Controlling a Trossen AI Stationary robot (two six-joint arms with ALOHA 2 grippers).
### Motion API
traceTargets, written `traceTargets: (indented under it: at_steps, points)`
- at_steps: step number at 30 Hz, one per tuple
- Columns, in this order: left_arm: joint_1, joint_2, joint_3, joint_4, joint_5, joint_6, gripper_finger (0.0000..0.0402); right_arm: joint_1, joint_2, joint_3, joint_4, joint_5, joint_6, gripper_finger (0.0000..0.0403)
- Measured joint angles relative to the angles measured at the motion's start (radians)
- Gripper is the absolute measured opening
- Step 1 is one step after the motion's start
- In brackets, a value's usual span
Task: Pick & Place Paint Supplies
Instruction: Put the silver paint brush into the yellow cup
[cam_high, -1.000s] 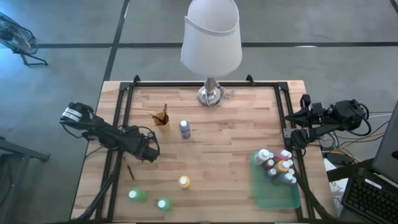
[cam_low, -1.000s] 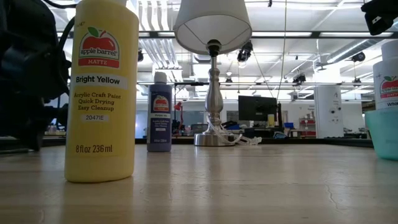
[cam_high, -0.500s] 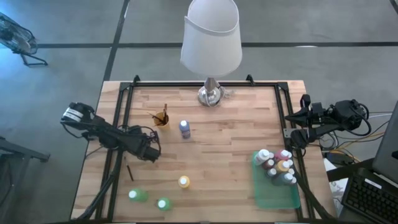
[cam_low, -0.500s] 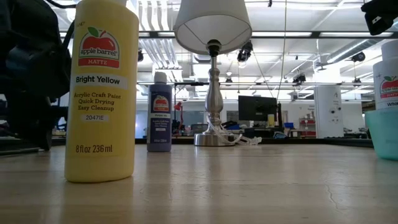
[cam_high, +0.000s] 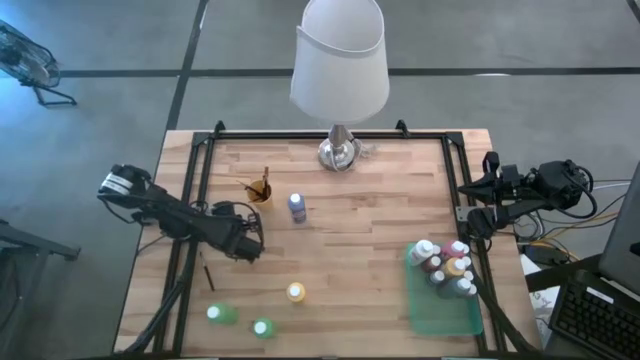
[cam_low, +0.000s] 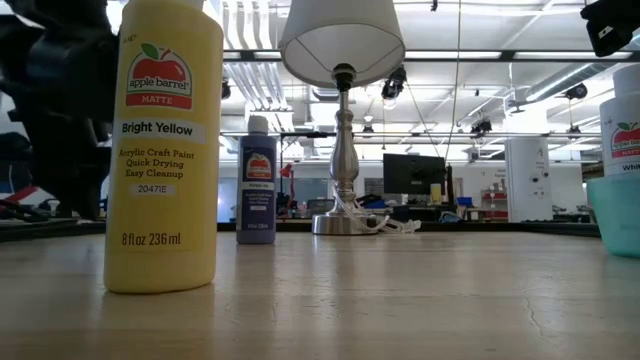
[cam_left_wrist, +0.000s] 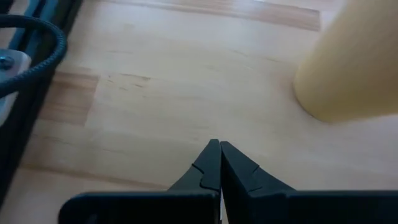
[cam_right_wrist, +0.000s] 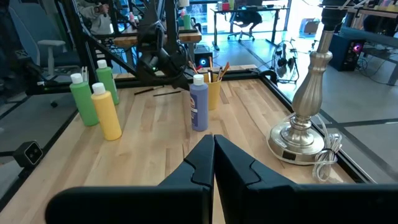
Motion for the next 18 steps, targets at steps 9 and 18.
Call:
traceTargets:
  at_steps: [9,18]
  points:
    - [-0.045,-0.001,0.063,-0.001,0.000,0.040,0.0000,0.000,0.000,0.000,0.000,0.000,0.000,0.0008]
    - [-0.115,-0.001,0.132,-0.009,0.000,0.057,0.0000,0.000,0.000,0.000,0.000,0.000,0.000,0.0008]
